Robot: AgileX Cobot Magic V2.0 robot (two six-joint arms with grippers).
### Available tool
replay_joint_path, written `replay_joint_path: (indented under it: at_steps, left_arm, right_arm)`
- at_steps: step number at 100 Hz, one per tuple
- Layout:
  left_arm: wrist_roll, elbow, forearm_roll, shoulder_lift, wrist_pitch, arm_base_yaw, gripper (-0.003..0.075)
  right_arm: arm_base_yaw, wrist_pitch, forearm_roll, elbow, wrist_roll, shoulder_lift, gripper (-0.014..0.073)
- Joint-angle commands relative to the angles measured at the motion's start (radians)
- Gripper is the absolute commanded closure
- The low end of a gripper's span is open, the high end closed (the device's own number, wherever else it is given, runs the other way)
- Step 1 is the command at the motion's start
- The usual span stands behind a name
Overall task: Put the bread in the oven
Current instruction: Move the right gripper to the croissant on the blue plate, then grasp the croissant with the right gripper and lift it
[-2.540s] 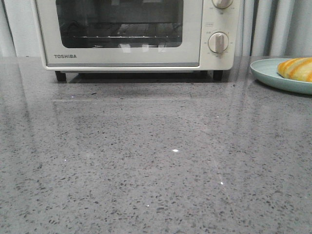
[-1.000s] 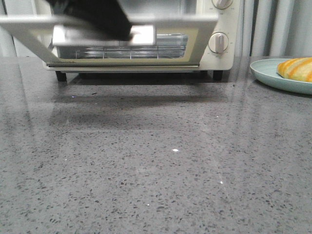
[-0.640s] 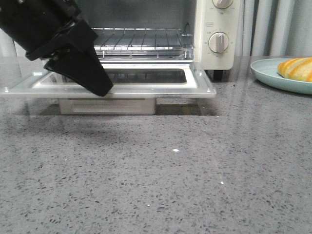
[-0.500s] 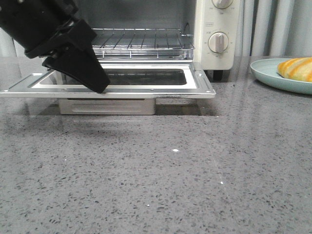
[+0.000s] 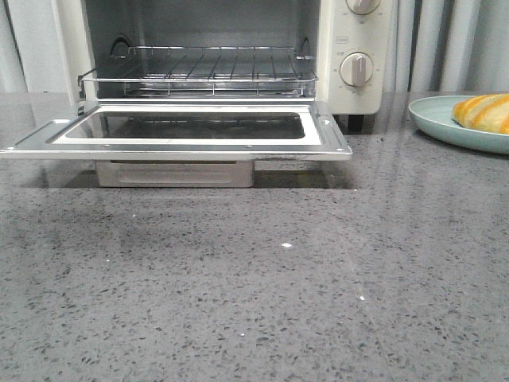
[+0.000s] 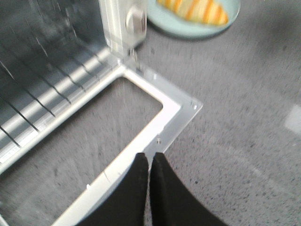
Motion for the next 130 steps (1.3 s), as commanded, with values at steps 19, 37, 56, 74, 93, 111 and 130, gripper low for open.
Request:
replay_joint_path:
  at_steps: [19,37,56,74,93,111,130]
  left_arm:
    - [-0.134,0.027,0.067,-0.222,-0.032,0.000,0.0742]
    - [-0.134,0.063,0.078,-0.350,-0.032,0.000,0.0742]
    - [-0.138,0.083,0.079,-0.435,-0.032,0.000,0.0742]
    - [-0.139,0.083,0.080,-0.449,-0.032,0.000,0.0742]
    - [-0.139,0.083,0.080,-0.449,-0.052,0.000,0.0742]
    - [-0.139,0.083,0.081,-0.449,-0.085,0.000,0.0742]
    - [-0.139,0.083,0.082,-0.451,-0.107,0.000,0.0742]
  right_arm:
    - [0.001,0.042,-0.095,-0.187,-0.013,0.334,0.0243]
    - [0.001,0.042,-0.181,-0.235,-0.013,0.485,0.0243]
    - [0.001,0.042,-0.183,-0.235,-0.013,0.590,0.0243]
    - [0.001,0.050,-0.187,-0.235,-0.013,0.692,0.0243]
    - [0.001,0.064,-0.191,-0.235,-0.007,0.780,0.0249]
    - [0.001,0.077,-0.191,-0.237,0.011,0.828,0.0515]
    - [0.001,0.069,-0.183,-0.277,0.015,0.774,0.0657]
